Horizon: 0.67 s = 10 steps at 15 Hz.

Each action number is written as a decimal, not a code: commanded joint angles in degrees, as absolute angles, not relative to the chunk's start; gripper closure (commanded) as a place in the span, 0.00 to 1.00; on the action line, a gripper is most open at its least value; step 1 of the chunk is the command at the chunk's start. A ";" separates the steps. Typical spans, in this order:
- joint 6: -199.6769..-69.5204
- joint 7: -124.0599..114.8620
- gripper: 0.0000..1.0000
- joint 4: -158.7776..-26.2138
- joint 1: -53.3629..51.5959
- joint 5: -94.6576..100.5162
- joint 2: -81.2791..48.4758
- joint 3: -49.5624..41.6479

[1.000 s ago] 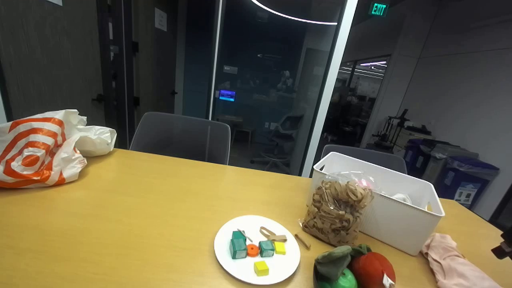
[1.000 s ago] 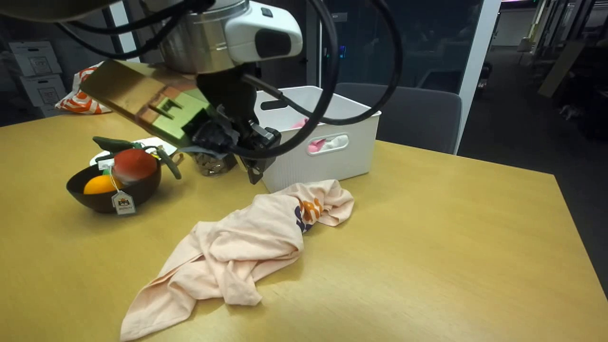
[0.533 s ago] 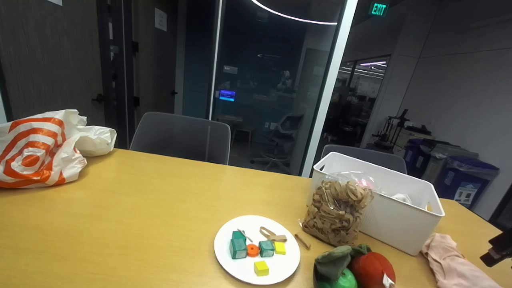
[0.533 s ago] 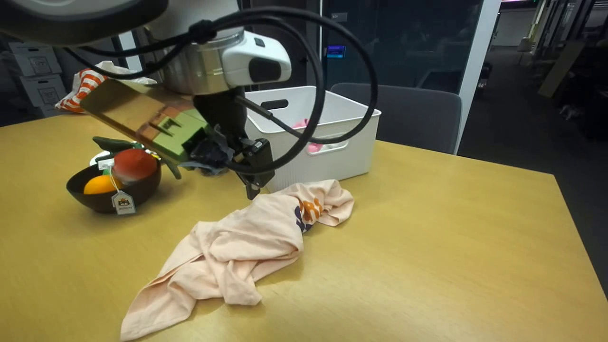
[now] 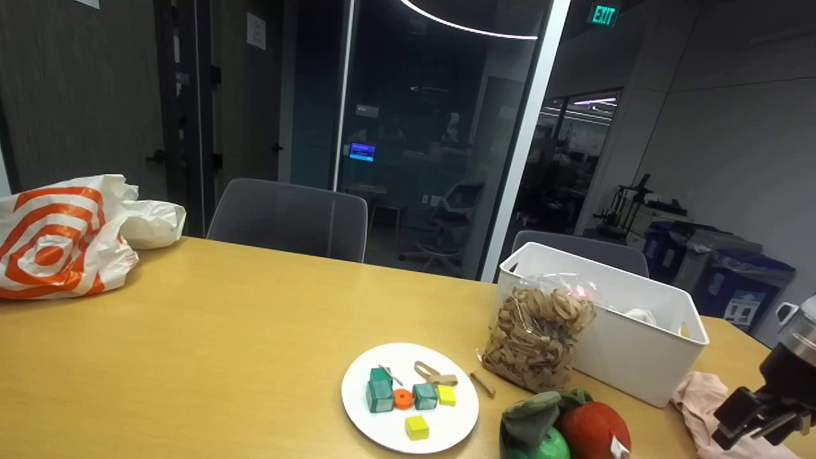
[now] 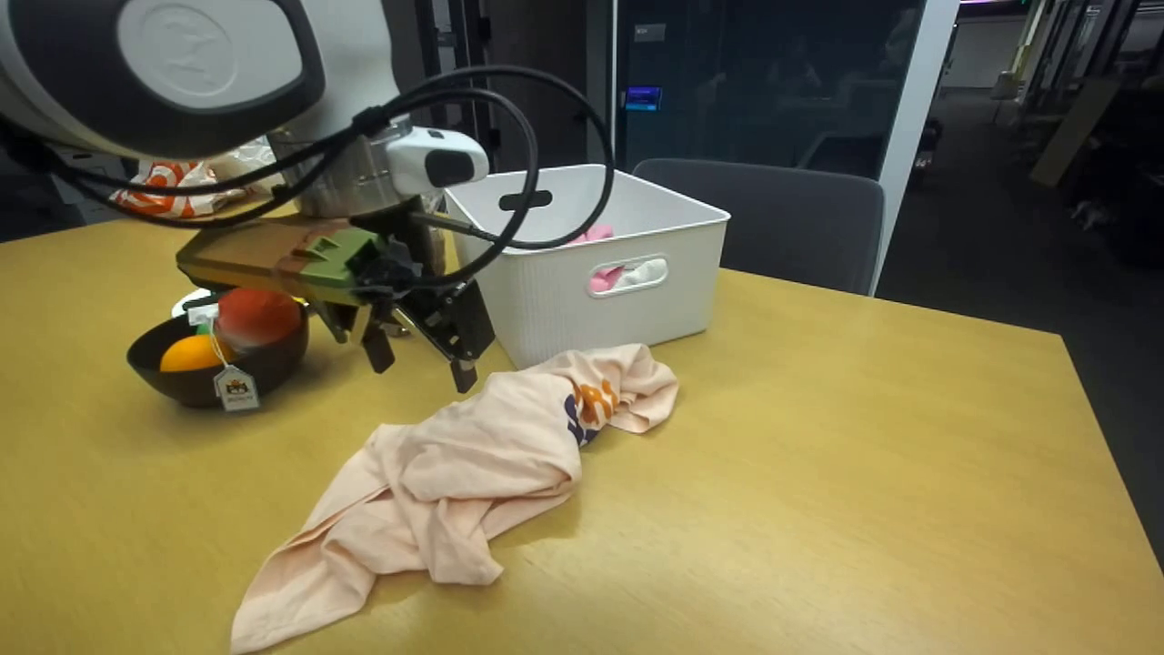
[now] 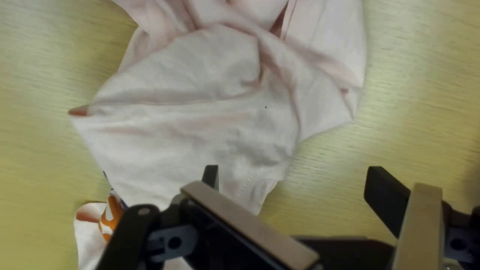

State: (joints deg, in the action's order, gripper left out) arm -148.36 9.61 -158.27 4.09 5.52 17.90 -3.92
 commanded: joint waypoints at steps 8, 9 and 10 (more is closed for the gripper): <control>-149.87 -31.85 0.00 -158.26 17.04 48.49 12.23 12.73; -149.64 -33.74 0.00 -158.28 17.15 50.25 11.74 13.00; -149.52 -34.77 0.00 -158.26 17.01 51.17 11.12 13.02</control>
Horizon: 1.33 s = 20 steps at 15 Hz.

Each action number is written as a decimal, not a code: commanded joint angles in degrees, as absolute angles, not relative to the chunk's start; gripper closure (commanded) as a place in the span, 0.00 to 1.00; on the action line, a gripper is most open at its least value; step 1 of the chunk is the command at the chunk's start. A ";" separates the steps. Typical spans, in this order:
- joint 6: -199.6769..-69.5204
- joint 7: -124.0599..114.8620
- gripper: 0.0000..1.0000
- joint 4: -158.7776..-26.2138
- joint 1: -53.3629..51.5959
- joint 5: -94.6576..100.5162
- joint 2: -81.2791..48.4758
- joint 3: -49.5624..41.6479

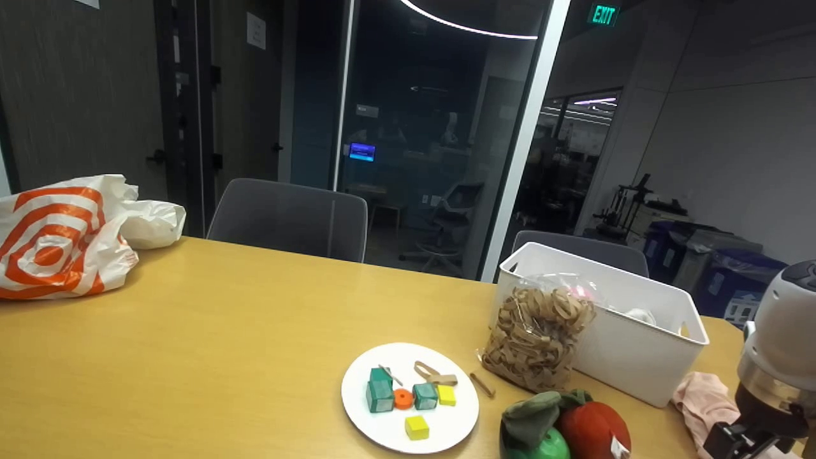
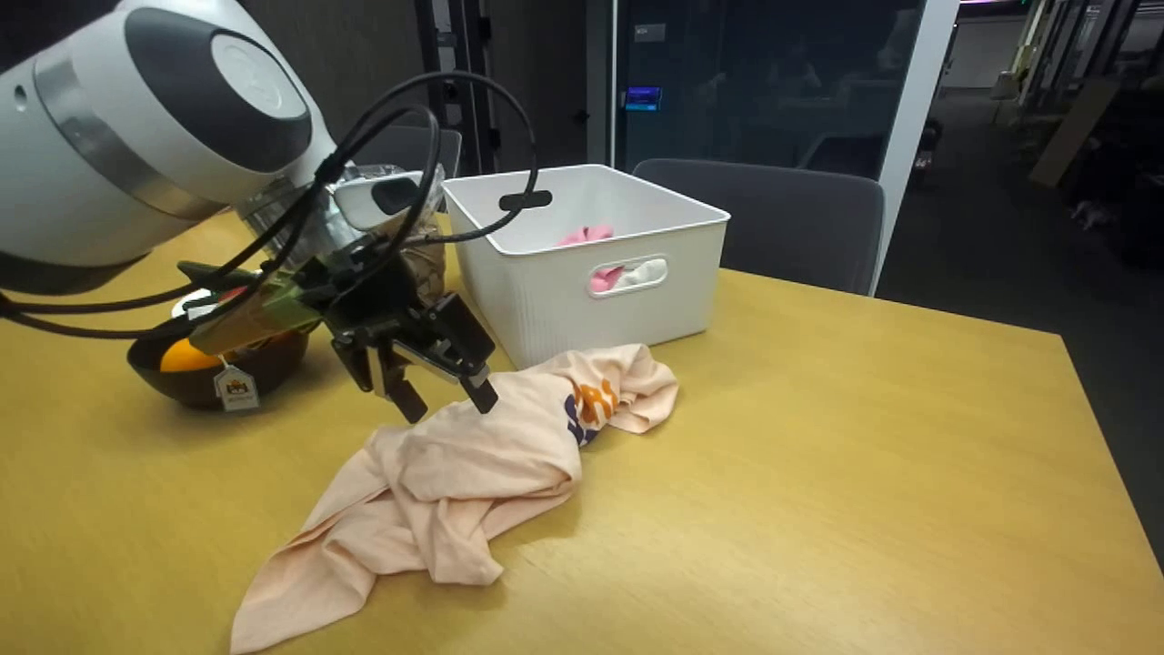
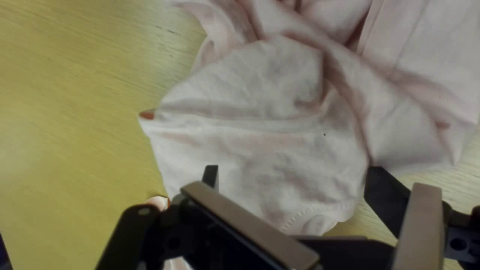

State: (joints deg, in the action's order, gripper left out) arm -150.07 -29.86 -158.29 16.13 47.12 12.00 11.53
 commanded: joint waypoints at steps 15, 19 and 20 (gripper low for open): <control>-146.55 -56.21 0.00 -156.51 16.28 68.99 8.92 14.58; -144.44 -59.31 0.00 -155.54 16.08 71.66 7.25 14.78; -144.28 -59.63 0.00 -155.54 15.92 71.90 7.08 14.84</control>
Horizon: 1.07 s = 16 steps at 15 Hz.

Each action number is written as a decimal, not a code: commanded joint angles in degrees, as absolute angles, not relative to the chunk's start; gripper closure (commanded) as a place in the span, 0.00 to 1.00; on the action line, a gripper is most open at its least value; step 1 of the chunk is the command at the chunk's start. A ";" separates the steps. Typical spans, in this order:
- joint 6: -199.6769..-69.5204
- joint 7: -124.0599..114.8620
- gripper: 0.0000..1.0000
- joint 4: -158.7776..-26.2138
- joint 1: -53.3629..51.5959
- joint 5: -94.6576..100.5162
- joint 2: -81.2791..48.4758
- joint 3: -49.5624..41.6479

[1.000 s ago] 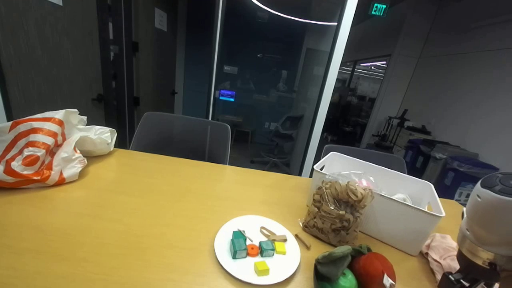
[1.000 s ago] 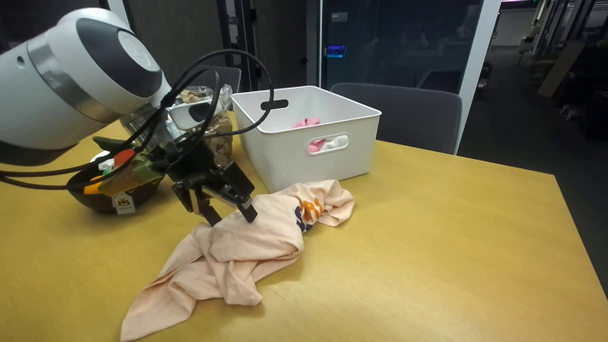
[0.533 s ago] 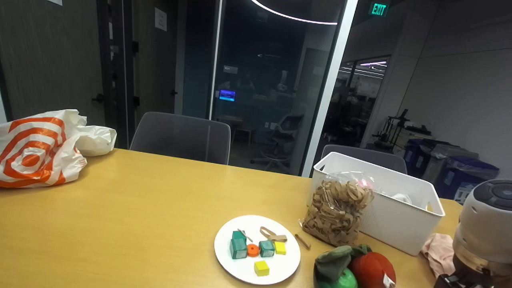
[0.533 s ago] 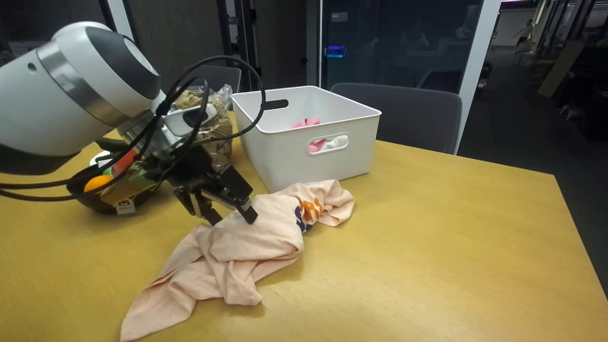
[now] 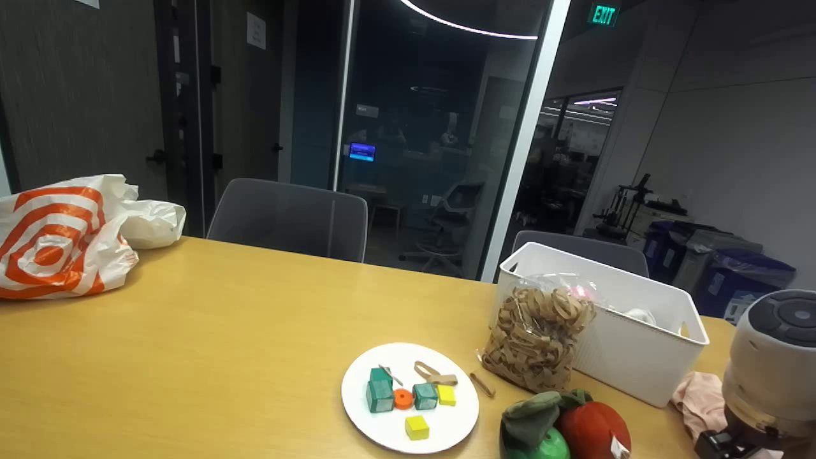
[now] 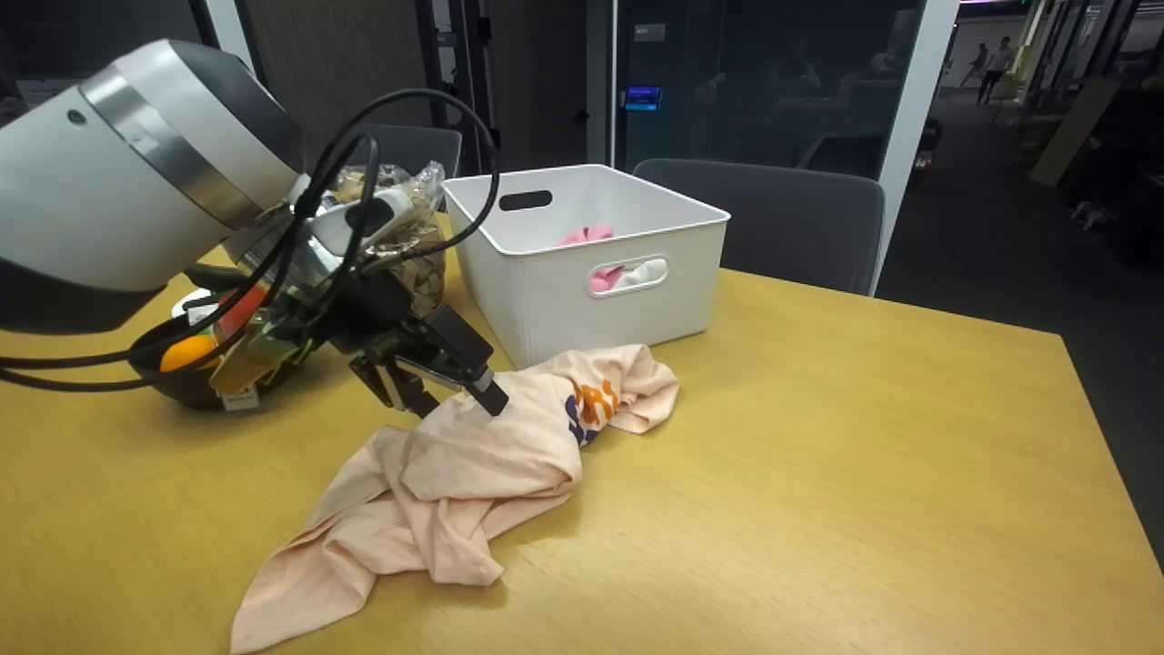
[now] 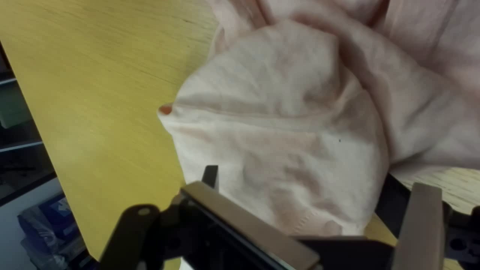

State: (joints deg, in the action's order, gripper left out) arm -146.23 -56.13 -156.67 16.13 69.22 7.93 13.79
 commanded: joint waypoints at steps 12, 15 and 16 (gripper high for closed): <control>-142.20 -60.94 0.83 -155.81 4.38 72.62 7.52 4.68; -142.01 -61.15 0.86 -155.91 3.41 72.58 7.65 3.63; -141.82 -61.31 0.84 -155.96 3.23 72.65 7.93 3.40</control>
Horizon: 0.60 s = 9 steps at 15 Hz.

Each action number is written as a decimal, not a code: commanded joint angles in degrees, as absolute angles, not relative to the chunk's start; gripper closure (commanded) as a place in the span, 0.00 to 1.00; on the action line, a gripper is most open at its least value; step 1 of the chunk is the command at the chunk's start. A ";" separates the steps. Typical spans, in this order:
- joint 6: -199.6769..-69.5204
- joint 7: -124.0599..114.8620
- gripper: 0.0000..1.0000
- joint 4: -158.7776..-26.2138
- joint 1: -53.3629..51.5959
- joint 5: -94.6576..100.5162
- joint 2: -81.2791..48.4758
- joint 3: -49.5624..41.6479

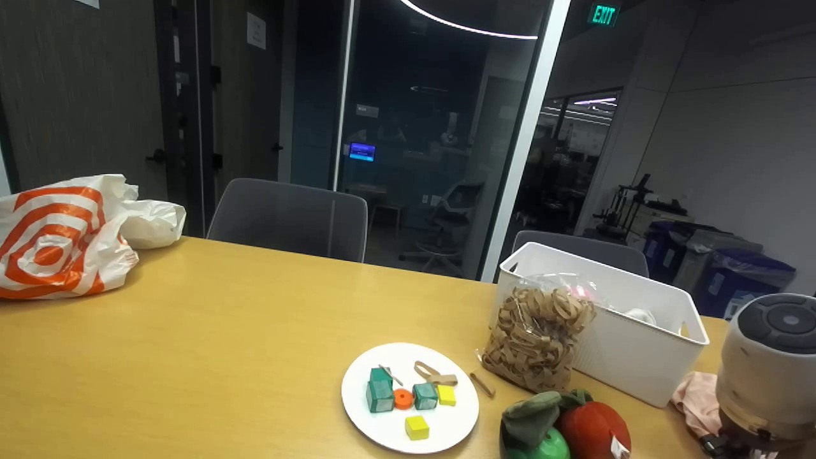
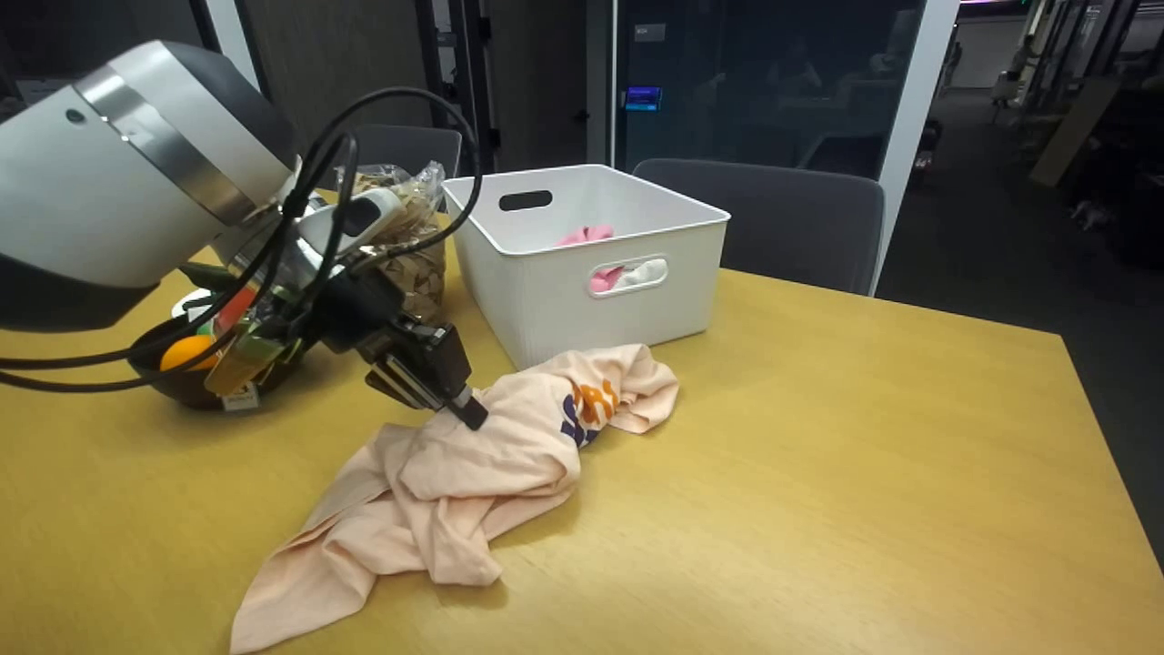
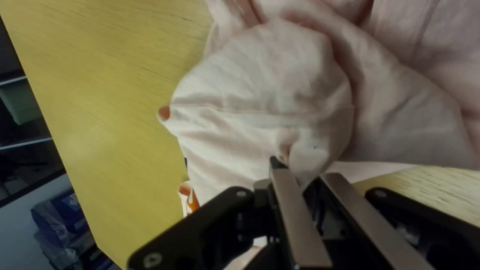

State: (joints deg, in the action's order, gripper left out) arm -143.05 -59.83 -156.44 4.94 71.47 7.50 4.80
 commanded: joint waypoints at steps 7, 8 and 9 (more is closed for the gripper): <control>-139.75 -62.61 0.81 -156.38 4.15 72.27 12.48 0.71; -139.22 -63.09 0.82 -156.27 4.39 72.36 12.94 0.20; -139.06 -63.14 0.82 -156.20 4.62 72.30 13.25 -0.41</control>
